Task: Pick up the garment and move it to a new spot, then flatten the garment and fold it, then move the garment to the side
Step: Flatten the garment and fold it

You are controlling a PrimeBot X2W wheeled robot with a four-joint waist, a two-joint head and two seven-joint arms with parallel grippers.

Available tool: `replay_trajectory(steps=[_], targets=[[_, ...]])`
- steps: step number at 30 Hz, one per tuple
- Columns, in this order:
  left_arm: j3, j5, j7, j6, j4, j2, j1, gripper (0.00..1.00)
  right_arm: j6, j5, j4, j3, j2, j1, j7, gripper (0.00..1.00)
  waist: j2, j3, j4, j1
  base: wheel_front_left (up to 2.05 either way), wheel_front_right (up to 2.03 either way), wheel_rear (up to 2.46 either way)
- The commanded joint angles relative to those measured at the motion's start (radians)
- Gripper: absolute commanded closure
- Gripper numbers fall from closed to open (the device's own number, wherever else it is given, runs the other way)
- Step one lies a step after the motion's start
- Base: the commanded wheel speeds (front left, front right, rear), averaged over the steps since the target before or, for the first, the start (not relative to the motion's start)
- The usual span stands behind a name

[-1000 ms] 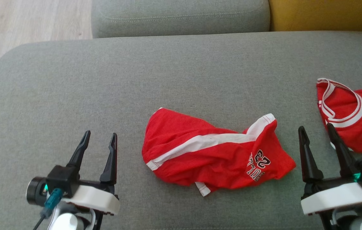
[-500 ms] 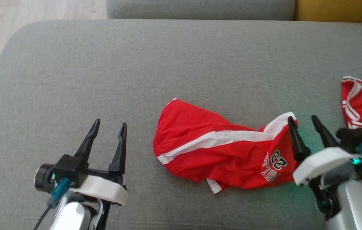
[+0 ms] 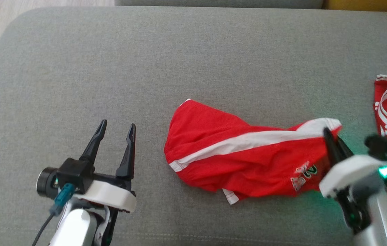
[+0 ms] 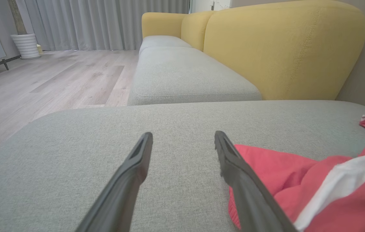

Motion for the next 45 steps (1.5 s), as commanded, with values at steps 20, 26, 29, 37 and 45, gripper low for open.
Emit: replay_trajectory(steps=[20, 26, 29, 37, 45], targets=[[0.073, 0.021, -0.012, 0.010, -0.039, 0.018, -0.016, 0.00, 0.007, -0.104, -0.307, -0.068, 0.060, 0.163, -0.181, 0.00, 0.0000, -0.022, -0.033, 0.0000, 0.00, 0.00, 0.00], [0.078, 0.015, -0.012, 0.019, -0.039, 0.023, 0.018, 0.00, 0.007, -0.144, -0.456, -0.025, 0.060, 0.178, -0.207, 0.00, 0.0000, -0.062, -0.044, 0.0000, 0.00, 0.00, 0.00], [0.076, 0.007, -0.009, 0.023, -0.043, 0.021, 0.037, 0.00, 0.007, -0.149, -0.498, -0.006, 0.060, 0.205, -0.192, 0.00, 0.0000, -0.077, -0.047, 0.0000, 0.00, 0.00, 0.00], [0.064, 0.002, 0.002, 0.023, -0.052, 0.027, 0.054, 0.00, 0.007, -0.127, -0.518, 0.011, 0.060, 0.250, -0.164, 0.00, 0.0000, -0.091, -0.050, 0.0000, 0.00, 0.00, 0.00], [0.047, 0.004, 0.009, 0.022, -0.063, 0.032, 0.055, 0.00, 0.007, -0.110, -0.508, 0.010, 0.060, 0.258, -0.162, 0.00, 0.0000, -0.093, -0.049, 0.0000, 0.00, 0.00, 0.00]])
